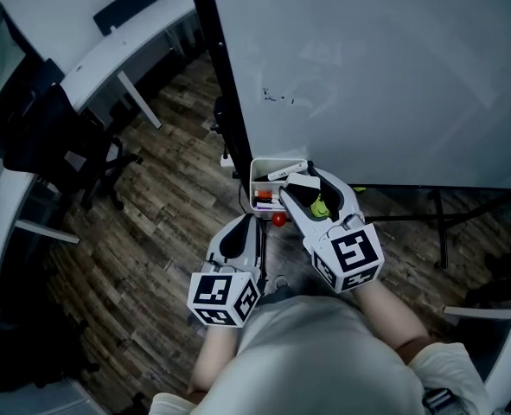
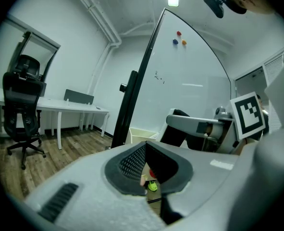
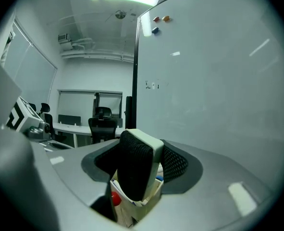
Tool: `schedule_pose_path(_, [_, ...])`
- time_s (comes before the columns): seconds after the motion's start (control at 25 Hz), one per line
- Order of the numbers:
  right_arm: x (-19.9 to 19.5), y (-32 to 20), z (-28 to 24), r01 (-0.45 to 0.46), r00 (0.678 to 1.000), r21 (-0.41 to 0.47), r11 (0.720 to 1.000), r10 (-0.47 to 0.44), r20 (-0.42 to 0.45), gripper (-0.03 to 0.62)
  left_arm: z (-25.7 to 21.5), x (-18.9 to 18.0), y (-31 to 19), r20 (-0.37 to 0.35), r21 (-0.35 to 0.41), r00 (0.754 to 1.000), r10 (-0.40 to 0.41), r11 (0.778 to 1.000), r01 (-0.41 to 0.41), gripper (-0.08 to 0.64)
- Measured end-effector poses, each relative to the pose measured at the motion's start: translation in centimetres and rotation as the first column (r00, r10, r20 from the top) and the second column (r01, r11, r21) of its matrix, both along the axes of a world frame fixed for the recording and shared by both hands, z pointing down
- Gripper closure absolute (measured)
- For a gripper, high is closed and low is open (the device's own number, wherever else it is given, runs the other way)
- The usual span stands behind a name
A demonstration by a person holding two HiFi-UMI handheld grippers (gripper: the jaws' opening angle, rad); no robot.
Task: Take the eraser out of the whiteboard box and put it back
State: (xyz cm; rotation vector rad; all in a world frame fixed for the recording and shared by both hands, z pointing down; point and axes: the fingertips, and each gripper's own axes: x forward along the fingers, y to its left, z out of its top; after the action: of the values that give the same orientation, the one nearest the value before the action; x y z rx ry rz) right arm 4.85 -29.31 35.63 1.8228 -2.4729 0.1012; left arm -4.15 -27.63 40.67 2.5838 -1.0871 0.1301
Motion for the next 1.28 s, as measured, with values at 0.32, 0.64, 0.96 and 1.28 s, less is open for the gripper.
schedule_pose_path(0.32, [0.2,1.6,-1.9,0.01,1.0,0.037,0.999,-0.01,0.004,0.342,-0.2,0.4,1.3,-0.009,-0.002,1.0,-0.005,1.0,0.005,0.558])
schedule_pose_path(0.64, [0.6,4.0,-2.9,0.014,1.0,0.052,0.999,-0.014,0.005,0.343,-0.6,0.6,3.3,-0.007,-0.002,1.0,-0.011,1.0,0.011,0.558])
schedule_pose_path(0.96, [1.0,6.9,-3.9,0.021,1.0,0.066,0.998,-0.02,-0.006,0.344,-1.1,1.1,5.6,-0.004,0.004,1.0,-0.011,1.0,0.011,0.558])
schedule_pose_path(1.28, [1.4,10.2,-4.3,0.023,1.0,0.071,0.997,-0.022,-0.003,0.344,-1.5,1.5,8.1,-0.005,0.015,1.0,-0.018,1.0,0.018,0.558])
